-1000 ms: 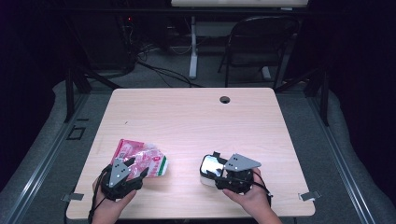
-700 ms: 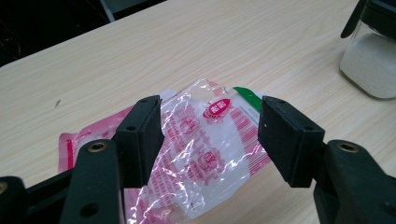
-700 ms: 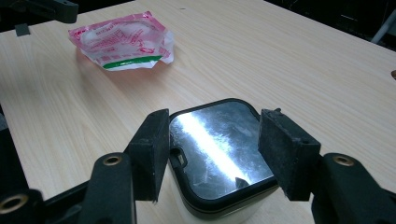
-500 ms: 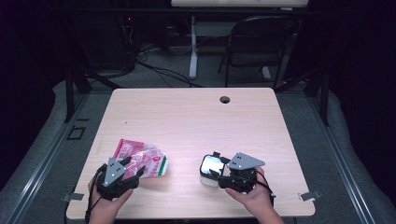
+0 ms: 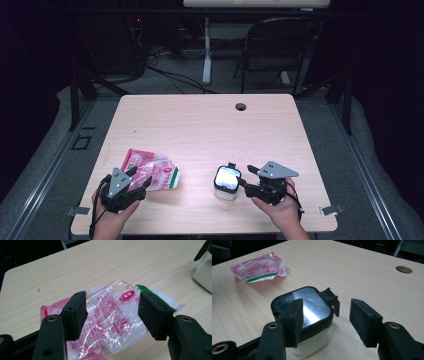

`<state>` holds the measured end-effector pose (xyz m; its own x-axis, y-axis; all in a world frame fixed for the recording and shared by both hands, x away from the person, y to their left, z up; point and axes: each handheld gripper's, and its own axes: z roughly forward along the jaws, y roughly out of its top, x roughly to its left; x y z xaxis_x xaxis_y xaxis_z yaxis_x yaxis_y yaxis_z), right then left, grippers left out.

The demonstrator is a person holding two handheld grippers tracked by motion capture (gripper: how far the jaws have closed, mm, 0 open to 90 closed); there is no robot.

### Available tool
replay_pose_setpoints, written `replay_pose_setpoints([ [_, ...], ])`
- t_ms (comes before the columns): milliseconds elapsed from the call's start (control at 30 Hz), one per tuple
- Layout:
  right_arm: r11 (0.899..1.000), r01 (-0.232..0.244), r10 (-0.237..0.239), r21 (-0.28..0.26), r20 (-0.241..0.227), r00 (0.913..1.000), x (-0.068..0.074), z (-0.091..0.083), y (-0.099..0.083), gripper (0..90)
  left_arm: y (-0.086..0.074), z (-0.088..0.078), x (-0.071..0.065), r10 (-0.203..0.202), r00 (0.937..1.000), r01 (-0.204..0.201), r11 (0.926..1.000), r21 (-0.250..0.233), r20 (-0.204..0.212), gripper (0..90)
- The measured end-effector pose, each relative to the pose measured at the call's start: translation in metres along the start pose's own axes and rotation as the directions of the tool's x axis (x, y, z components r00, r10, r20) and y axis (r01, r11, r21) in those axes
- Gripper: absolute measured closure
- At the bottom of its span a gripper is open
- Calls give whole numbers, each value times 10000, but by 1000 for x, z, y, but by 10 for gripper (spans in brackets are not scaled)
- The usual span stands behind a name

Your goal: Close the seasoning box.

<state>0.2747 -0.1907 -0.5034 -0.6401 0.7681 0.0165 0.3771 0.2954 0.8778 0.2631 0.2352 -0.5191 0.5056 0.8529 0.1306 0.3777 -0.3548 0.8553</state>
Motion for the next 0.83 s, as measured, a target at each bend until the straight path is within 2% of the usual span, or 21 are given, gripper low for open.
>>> replay_pose_setpoints([
  [200, 9985, -546, 545, 20, 309, 9980, -12, -3, -10, 453, -1, -2, 5, -66, 9999, 65, 10000, -56, -115, 400],
  [400, 9936, -1125, 1120, 83, 482, 9925, -23, 0, -22, 454, -1, -3, 8, -125, 9996, 124, 9999, -41, -250, 400],
  [833, 9907, -1284, 1244, 444, 837, 9887, -31, 8, -34, 453, -2, -6, 18, -430, 9983, 425, 9990, -112, -405, 400],
])
